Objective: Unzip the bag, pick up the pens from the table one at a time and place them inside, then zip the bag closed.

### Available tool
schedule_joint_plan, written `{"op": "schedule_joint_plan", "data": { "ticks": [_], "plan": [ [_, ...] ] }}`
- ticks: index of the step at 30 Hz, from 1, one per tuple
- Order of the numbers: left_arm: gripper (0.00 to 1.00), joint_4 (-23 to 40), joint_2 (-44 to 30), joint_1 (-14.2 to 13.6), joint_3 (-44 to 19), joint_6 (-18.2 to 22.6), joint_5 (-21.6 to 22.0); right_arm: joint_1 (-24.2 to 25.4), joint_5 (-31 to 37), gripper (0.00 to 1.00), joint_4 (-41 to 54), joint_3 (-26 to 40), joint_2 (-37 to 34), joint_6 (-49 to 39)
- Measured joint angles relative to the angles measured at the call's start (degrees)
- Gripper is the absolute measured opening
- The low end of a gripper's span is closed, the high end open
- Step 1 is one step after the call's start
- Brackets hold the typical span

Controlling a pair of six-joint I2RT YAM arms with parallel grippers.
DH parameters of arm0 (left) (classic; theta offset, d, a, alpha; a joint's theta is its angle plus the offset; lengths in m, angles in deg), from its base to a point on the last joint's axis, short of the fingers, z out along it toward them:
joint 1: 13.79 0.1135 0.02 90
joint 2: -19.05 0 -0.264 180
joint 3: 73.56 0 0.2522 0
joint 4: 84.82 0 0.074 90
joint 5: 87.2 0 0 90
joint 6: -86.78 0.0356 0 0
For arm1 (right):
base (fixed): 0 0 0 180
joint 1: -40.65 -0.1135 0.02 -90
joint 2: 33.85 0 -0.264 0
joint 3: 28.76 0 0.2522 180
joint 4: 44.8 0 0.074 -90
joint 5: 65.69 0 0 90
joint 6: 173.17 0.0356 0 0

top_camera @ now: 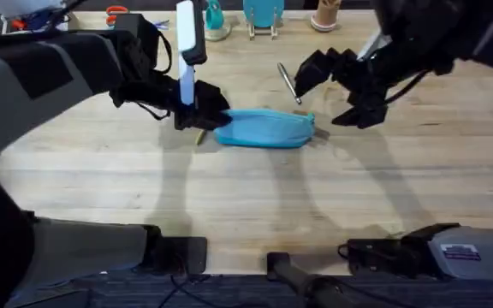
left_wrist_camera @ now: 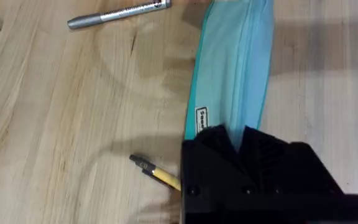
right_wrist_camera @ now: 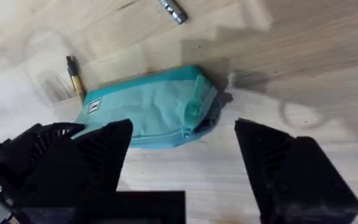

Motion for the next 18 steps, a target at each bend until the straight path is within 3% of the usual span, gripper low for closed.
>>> {"op": "schedule_joint_plan", "data": {
  "ticks": [13,18],
  "plan": [
    [0.041,0.0,0.0,0.0,0.0,-0.02,0.0,-1.01,0.0,0.981,-1.9,0.0,-5.21,2.79],
    [0.041,0.0,0.0,0.0,0.0,0.0,0.0,-2.71,0.02,0.875,-1.94,0.0,-5.21,6.56]
  ]
}}
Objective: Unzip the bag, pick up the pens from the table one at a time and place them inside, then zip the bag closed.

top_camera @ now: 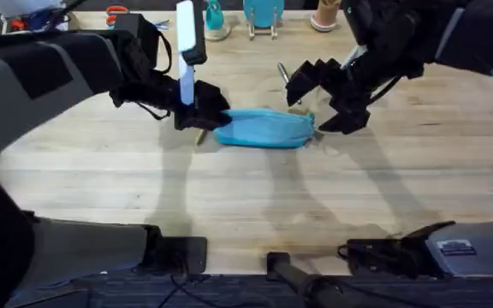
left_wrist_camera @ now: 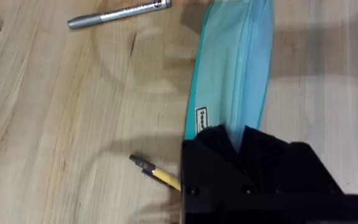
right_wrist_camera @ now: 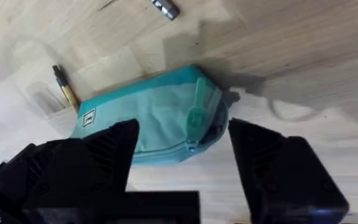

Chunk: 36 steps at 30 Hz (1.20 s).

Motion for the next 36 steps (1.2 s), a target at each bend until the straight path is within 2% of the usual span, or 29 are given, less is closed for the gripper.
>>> {"op": "schedule_joint_plan", "data": {
  "ticks": [7,11,14,17,36],
  "plan": [
    [0.041,0.0,0.02,0.0,0.0,0.0,0.0,-0.17,0.0,0.647,-0.02,0.02,-0.31,1.9],
    [0.041,0.0,0.01,0.0,0.0,0.0,0.0,-0.17,0.07,0.409,0.05,0.02,-1.05,2.25],
    [0.041,-0.02,0.0,0.0,0.0,0.0,0.0,-0.17,0.87,0.269,0.2,0.02,-1.14,2.44],
    [0.041,-0.04,0.0,0.0,0.0,0.0,0.01,-0.17,1.31,0.057,0.26,0.02,-1.14,2.76],
    [0.041,-0.02,0.0,0.0,0.0,0.0,0.02,-0.17,1.29,0.03,0.78,0.02,-1.14,2.81]
  ]
}}
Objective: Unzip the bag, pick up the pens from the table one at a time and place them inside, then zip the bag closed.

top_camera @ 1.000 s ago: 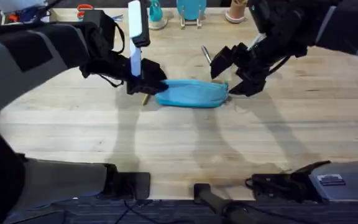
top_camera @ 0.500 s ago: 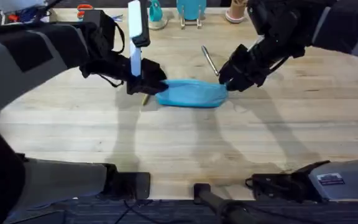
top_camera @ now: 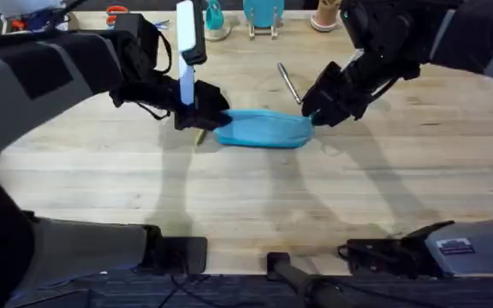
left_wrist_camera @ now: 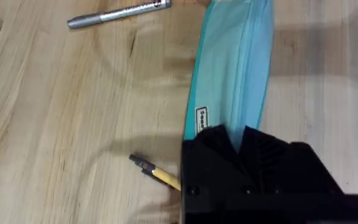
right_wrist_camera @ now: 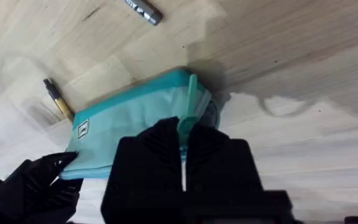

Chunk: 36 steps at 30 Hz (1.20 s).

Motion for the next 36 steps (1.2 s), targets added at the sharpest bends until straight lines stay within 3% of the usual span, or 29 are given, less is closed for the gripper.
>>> {"op": "schedule_joint_plan", "data": {
  "ticks": [6,15,27,36],
  "plan": [
    [0.041,0.13,0.0,0.0,0.0,0.0,-0.02,0.95,-1.32,0.031,0.58,0.0,0.0,-1.0],
    [0.041,-0.05,0.0,-0.37,0.0,0.0,-0.37,7.62,-9.05,0.031,1.93,0.0,1.81,-7.26],
    [0.041,-0.05,0.01,-0.37,0.0,-0.02,-0.94,7.89,-9.25,0.031,2.51,0.0,5.68,-11.14],
    [0.041,-0.05,0.0,-0.37,0.0,0.0,-1.09,7.47,-9.18,0.031,2.52,0.0,5.97,-33.1]
  ]
}}
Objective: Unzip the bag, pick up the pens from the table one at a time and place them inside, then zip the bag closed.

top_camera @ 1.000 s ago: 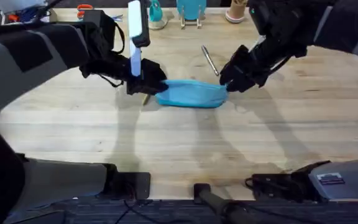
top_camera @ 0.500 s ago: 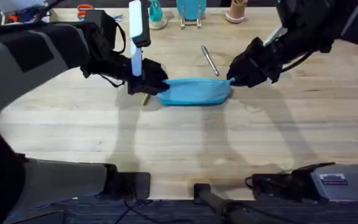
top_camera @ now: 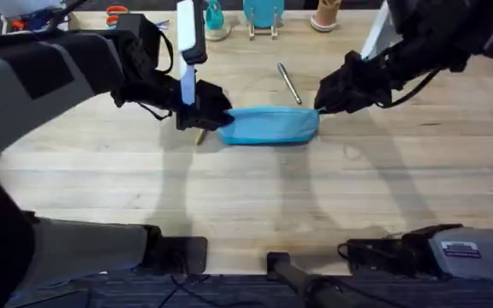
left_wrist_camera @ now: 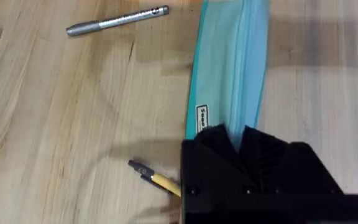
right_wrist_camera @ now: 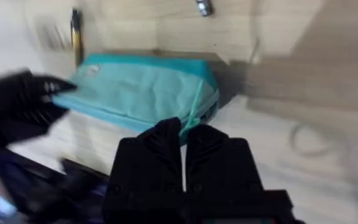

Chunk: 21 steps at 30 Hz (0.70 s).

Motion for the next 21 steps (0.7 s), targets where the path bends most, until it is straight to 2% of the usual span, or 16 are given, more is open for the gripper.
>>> {"op": "schedule_joint_plan", "data": {
  "ticks": [6,10,21],
  "plan": [
    [0.041,0.0,0.0,0.0,0.0,0.0,0.22,-2.06,1.01,0.031,0.02,0.0,0.0,-16.35],
    [0.041,0.0,0.0,0.0,0.0,0.0,0.38,-3.38,1.67,0.031,-0.12,0.0,0.0,-23.3],
    [0.041,0.0,0.0,0.02,0.0,0.0,0.72,-7.04,2.42,0.032,-3.19,0.6,0.0,-28.27]
  ]
}}
